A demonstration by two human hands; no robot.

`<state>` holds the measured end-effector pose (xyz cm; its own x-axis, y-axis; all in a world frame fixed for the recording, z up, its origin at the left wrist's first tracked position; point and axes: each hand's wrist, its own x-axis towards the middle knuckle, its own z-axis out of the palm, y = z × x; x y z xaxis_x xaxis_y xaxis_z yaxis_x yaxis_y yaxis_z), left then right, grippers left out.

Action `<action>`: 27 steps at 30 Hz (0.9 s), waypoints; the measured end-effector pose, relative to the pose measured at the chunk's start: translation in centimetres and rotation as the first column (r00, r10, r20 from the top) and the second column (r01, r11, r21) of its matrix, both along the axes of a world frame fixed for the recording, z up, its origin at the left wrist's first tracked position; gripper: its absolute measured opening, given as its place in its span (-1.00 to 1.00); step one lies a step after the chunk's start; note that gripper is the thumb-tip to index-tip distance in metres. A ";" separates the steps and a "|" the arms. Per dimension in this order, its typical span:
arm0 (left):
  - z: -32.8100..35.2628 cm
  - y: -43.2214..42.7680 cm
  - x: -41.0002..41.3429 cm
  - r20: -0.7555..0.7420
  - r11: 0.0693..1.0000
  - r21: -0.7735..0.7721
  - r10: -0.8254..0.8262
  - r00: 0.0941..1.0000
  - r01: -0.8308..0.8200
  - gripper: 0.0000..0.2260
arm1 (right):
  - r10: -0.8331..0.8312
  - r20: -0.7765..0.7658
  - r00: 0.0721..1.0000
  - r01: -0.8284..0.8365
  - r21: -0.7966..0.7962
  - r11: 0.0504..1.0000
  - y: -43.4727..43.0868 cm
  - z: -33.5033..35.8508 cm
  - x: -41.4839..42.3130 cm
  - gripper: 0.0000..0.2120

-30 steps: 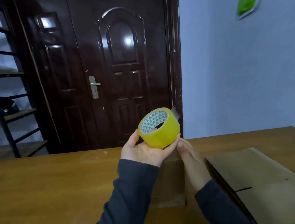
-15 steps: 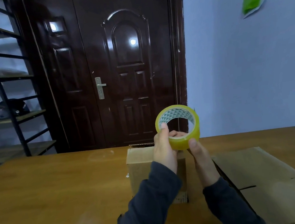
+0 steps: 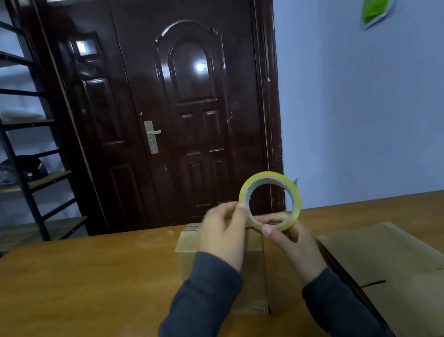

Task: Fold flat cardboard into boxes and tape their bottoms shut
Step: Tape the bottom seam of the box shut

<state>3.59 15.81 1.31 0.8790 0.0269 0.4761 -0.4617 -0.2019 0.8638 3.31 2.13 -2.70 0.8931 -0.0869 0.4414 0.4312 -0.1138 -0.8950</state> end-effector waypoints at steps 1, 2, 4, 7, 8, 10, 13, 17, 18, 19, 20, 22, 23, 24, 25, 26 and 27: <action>-0.1 1.1 0.2 0.078 0.993 0.010 0.114 0.990 -0.115 -0.83 | -0.006 0.022 1.000 0.006 -0.011 1.000 -0.1 -0.2 0.2 -0.55; -0.5 2.5 0.6 0.174 0.977 0.006 0.210 0.962 -0.214 -0.85 | -0.011 0.034 0.999 0.011 -0.008 1.000 -0.2 -0.4 0.3 -0.56; -1.5 5.6 1.1 0.292 0.933 0.080 0.314 0.903 -0.350 -0.84 | -0.019 0.029 0.999 0.019 -0.001 1.000 -0.2 -0.7 0.6 -0.54; -3.7 8.9 2.4 0.168 0.922 0.238 0.272 0.948 -0.307 -0.70 | -0.012 0.039 0.999 0.013 -0.006 1.000 -0.1 -0.5 0.7 -0.49; -4.4 9.1 2.4 0.073 0.971 0.160 0.169 0.983 -0.179 -0.73 | -0.013 0.052 0.999 0.013 -0.001 1.000 -0.1 -0.4 0.8 -0.49; -5.5 8.7 2.2 -0.010 0.999 -0.025 0.043 0.999 -0.043 -0.78 | -0.021 0.070 0.997 0.018 0.045 0.999 -0.2 -0.2 0.7 -0.49; -6.2 6.8 1.7 0.016 0.991 -0.104 0.084 0.996 -0.082 -0.77 | -0.064 0.110 0.992 0.048 0.146 0.988 -0.5 0.3 0.1 -0.34; -6.6 4.7 2.1 0.017 0.974 -0.150 0.174 0.985 -0.170 -0.73 | -0.118 0.175 0.978 0.081 0.204 0.975 -1.5 1.1 -0.5 -0.49; -6.6 4.2 2.0 0.014 0.967 -0.175 0.189 0.982 -0.183 -0.73 | -0.125 0.196 0.973 0.081 0.217 0.973 -1.6 1.3 -0.6 -0.55; -6.7 3.7 1.9 0.004 0.960 -0.200 0.199 0.980 -0.195 -0.74 | -0.124 0.207 0.970 0.074 0.233 0.970 -1.8 1.6 -0.7 -0.56; -6.7 3.2 1.7 0.002 0.955 -0.218 0.209 0.978 -0.203 -0.75 | -0.112 0.216 0.970 0.059 0.238 0.969 -1.8 1.8 -0.8 -0.53; -7.0 2.1 1.2 0.000 0.953 -0.219 0.217 0.976 -0.212 -0.76 | -0.087 0.231 0.969 0.039 0.205 0.978 -1.6 2.2 -1.0 -0.50; -7.2 1.6 0.9 0.000 0.957 -0.194 0.221 0.975 -0.217 -0.76 | -0.089 0.240 0.967 0.047 0.177 0.983 -1.3 2.3 -1.2 -0.51; -7.4 1.1 0.7 0.004 0.960 -0.165 0.228 0.974 -0.224 -0.78 | -0.103 0.257 0.961 0.067 0.147 0.987 -1.1 2.3 -1.3 -0.53; -7.5 0.7 0.5 0.001 0.964 -0.138 0.229 0.973 -0.227 -0.79 | -0.123 0.277 0.953 0.093 0.118 0.989 -1.0 2.4 -1.4 -0.54; -7.6 0.3 0.3 0.002 0.966 -0.119 0.231 0.973 -0.229 -0.80 | -0.148 0.294 0.944 0.130 0.083 0.988 -0.9 2.4 -1.4 -0.53; -7.8 0.1 0.3 0.006 0.968 -0.104 0.232 0.973 -0.230 -0.80 | -0.178 0.305 0.935 0.176 0.037 0.984 -0.9 2.4 -1.5 -0.51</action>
